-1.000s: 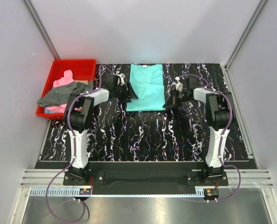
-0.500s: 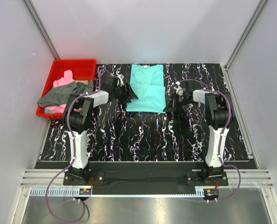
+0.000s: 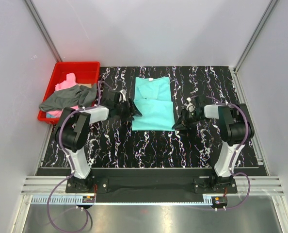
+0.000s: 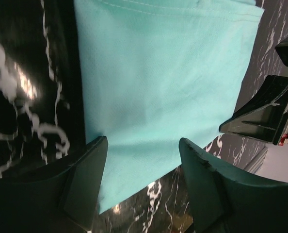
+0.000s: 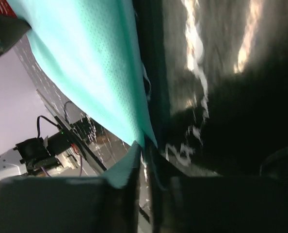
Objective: Fold and stack the t-shirts
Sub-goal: Fold the tshirt
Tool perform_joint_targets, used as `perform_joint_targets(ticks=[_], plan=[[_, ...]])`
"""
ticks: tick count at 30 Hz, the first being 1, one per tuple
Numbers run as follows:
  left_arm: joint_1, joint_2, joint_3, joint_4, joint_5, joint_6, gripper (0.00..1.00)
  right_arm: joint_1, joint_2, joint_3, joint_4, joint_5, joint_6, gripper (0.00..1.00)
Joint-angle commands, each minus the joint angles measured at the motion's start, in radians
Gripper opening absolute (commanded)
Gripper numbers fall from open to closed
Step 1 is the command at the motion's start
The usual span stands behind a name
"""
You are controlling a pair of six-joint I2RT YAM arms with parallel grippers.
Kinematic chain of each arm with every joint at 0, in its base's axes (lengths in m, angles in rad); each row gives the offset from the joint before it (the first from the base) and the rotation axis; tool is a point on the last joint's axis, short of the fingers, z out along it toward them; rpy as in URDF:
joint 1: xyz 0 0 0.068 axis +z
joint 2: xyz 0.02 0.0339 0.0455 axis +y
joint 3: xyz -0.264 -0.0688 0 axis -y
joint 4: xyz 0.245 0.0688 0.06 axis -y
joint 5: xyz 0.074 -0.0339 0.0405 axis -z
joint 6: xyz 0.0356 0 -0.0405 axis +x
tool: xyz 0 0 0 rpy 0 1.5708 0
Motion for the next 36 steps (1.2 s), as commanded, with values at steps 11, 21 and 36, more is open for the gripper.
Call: perform_joint_targets(ticks=[11, 21, 36], plan=[[-0.018, -0.095, 0.104, -0.15, 0.018, 0.036, 0.65, 0.005, -0.126, 0.077, -0.196, 0.253, 0.025, 0.28], [-0.02, 0.066, 0.267, -0.109, 0.075, 0.013, 0.44, 0.005, -0.043, 0.318, -0.355, 0.347, -0.001, 0.4], [-0.006, 0.265, 0.492, -0.227, -0.016, 0.118, 0.37, -0.008, 0.291, 0.683, -0.348, 0.157, -0.109, 0.0]])
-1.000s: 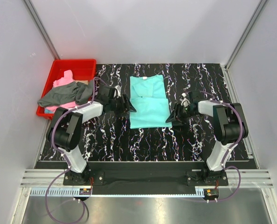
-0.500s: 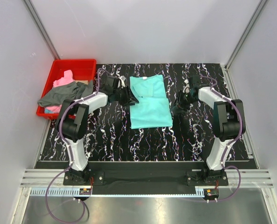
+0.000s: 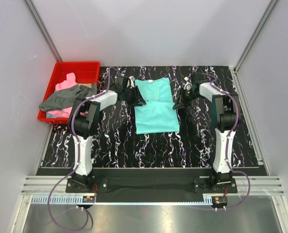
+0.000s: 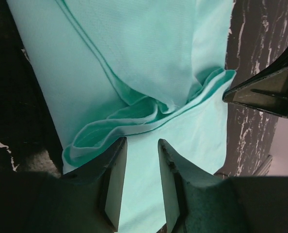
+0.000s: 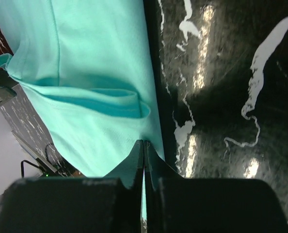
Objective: Fold and stack the t-shirts
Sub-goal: Fold the tshirt
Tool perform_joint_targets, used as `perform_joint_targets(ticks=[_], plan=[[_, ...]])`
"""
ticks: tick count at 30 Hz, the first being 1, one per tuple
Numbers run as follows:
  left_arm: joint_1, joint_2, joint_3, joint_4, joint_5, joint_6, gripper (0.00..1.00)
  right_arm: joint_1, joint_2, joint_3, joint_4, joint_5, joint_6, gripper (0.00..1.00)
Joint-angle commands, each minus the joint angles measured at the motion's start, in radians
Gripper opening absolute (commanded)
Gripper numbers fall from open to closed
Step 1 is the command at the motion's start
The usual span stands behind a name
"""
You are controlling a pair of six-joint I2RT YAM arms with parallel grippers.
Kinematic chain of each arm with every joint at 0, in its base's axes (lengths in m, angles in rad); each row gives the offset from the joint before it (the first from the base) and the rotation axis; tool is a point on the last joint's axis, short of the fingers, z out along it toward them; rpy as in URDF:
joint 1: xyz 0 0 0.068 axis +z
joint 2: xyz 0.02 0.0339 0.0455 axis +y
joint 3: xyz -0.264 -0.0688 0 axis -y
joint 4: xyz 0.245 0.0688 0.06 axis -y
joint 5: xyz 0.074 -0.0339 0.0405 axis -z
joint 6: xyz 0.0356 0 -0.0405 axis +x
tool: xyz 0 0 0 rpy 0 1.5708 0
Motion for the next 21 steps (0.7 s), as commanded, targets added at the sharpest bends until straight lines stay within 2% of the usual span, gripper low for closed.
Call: perform_joint_targets(ticks=[1, 8, 16, 21], plan=[[0.012, 0.021, 0.047, -0.018, -0.048, 0.045, 0.37, -0.008, 0.03, 0.063, 0.002, -0.039, -0.032, 0.0], [0.04, 0.031, 0.044, -0.011, -0.073, 0.066, 0.39, -0.011, 0.063, 0.052, 0.032, -0.029, -0.035, 0.0], [0.057, 0.04, 0.119, -0.029, -0.033, 0.064, 0.41, -0.01, 0.013, 0.033, 0.036, -0.016, -0.01, 0.0], [0.057, -0.035, 0.107, -0.049, -0.006, 0.062, 0.43, -0.008, -0.07, 0.023, 0.023, -0.061, 0.0, 0.01]])
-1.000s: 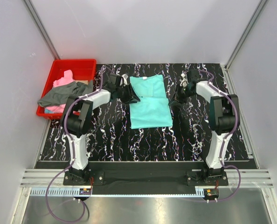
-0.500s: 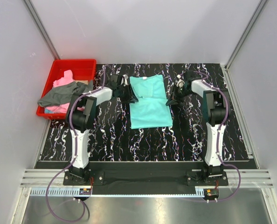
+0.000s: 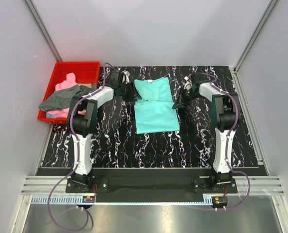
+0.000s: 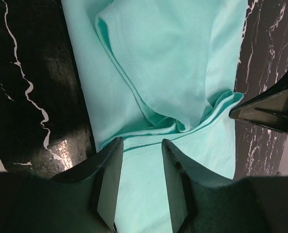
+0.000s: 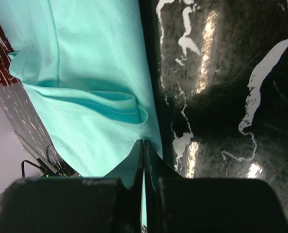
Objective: Fold and stack the t-shirts
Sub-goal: Fold the tshirt
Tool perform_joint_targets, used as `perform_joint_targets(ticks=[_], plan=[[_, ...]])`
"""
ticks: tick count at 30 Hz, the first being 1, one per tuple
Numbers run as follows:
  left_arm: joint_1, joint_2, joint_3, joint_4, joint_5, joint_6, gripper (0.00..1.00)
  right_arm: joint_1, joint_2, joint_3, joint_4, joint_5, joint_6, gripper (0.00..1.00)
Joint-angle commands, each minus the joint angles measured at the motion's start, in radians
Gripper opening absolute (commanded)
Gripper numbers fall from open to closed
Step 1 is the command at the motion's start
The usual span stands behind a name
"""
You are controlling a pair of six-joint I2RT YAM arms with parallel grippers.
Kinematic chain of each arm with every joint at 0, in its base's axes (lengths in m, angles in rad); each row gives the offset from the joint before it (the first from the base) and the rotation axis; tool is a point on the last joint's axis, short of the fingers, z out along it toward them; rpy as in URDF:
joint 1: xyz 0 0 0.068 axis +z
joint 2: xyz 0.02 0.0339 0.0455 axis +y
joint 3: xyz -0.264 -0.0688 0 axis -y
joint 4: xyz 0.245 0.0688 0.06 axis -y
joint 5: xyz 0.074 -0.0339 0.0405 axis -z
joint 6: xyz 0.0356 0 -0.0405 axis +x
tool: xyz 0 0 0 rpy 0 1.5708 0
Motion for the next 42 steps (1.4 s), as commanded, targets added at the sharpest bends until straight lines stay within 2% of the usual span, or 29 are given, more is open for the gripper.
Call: perform_joint_targets(ticks=[1, 6, 11, 14, 17, 25, 31, 32, 37, 42], plan=[[0.001, -0.095, -0.018, 0.011, 0.041, 0.004, 0.43, -0.003, -0.126, -0.012, 0.001, -0.049, 0.012, 0.01], [-0.022, -0.245, -0.188, 0.025, 0.053, -0.035, 0.43, 0.016, -0.225, -0.159, 0.075, -0.187, 0.05, 0.01], [-0.077, -0.386, -0.361, 0.095, 0.082, -0.068, 0.43, 0.046, -0.314, -0.348, 0.211, -0.247, 0.108, 0.0], [-0.132, -0.425, -0.45, 0.141, 0.096, -0.107, 0.42, 0.066, -0.326, -0.447, 0.291, -0.314, 0.148, 0.0], [-0.21, -0.437, -0.525, 0.197, 0.086, -0.141, 0.42, 0.098, -0.34, -0.512, 0.308, -0.308, 0.148, 0.0], [-0.252, -0.431, -0.673, 0.278, 0.014, -0.175, 0.4, 0.128, -0.335, -0.599, 0.377, -0.321, 0.176, 0.0], [-0.249, -0.437, -0.716, 0.166, -0.14, -0.137, 0.4, 0.117, -0.275, -0.664, 0.397, -0.269, 0.163, 0.0], [-0.247, -0.439, -0.717, 0.137, -0.155, -0.137, 0.4, 0.117, -0.272, -0.664, 0.377, -0.218, 0.151, 0.0], [-0.244, -0.432, -0.713, 0.045, -0.266, -0.149, 0.4, 0.112, -0.285, -0.675, 0.328, -0.179, 0.111, 0.0], [-0.241, -0.474, -0.682, -0.041, -0.266, -0.164, 0.39, 0.115, -0.344, -0.698, 0.349, -0.215, 0.14, 0.0]])
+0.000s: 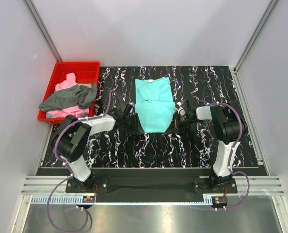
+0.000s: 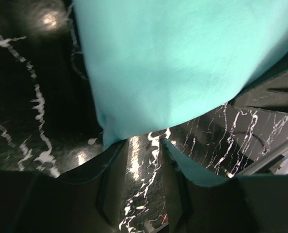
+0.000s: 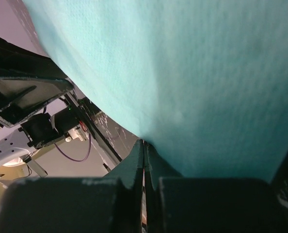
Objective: Fold and stack the t-shirts
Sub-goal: Fold the tshirt
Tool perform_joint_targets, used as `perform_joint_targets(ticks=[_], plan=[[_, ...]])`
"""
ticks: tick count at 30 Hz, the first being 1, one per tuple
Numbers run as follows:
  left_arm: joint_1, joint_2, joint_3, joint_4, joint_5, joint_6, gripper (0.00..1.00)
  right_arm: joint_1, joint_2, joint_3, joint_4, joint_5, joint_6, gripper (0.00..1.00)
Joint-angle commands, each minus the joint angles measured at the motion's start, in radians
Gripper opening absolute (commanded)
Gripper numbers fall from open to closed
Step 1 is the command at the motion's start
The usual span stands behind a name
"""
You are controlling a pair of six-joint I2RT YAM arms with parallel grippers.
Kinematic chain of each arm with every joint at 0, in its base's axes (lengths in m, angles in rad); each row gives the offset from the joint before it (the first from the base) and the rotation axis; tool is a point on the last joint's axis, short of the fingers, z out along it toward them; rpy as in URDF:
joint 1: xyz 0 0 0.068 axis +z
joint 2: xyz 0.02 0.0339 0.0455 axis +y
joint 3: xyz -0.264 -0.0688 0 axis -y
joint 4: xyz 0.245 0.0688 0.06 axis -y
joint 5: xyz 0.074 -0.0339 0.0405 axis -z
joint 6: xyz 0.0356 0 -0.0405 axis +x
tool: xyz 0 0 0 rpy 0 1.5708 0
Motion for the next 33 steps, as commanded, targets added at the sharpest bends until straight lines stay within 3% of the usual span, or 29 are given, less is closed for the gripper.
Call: perform_joint_targets(ticks=[1, 6, 10, 17, 21, 33], plan=[[0.011, -0.066, 0.011, -0.131, -0.101, 0.01, 0.4, -0.004, -0.074, -0.018, 0.006, 0.035, -0.001, 0.0], [0.0, -0.186, 0.041, -0.08, -0.013, -0.04, 0.42, 0.023, -0.136, 0.017, 0.026, 0.006, 0.067, 0.0], [-0.024, -0.159, 0.078, 0.01, 0.048, -0.079, 0.42, 0.097, -0.095, 0.066, 0.096, 0.011, 0.12, 0.0], [-0.029, -0.004, 0.113, -0.012, -0.01, -0.062, 0.39, 0.112, 0.024, 0.126, 0.107, 0.032, 0.105, 0.0], [-0.024, 0.073, 0.104, -0.091, -0.137, -0.038, 0.33, 0.1, 0.062, 0.094, 0.114, 0.048, 0.073, 0.0], [-0.006, 0.065, 0.047, -0.137, -0.191, -0.038, 0.33, 0.037, -0.021, 0.005, 0.075, 0.052, 0.015, 0.0]])
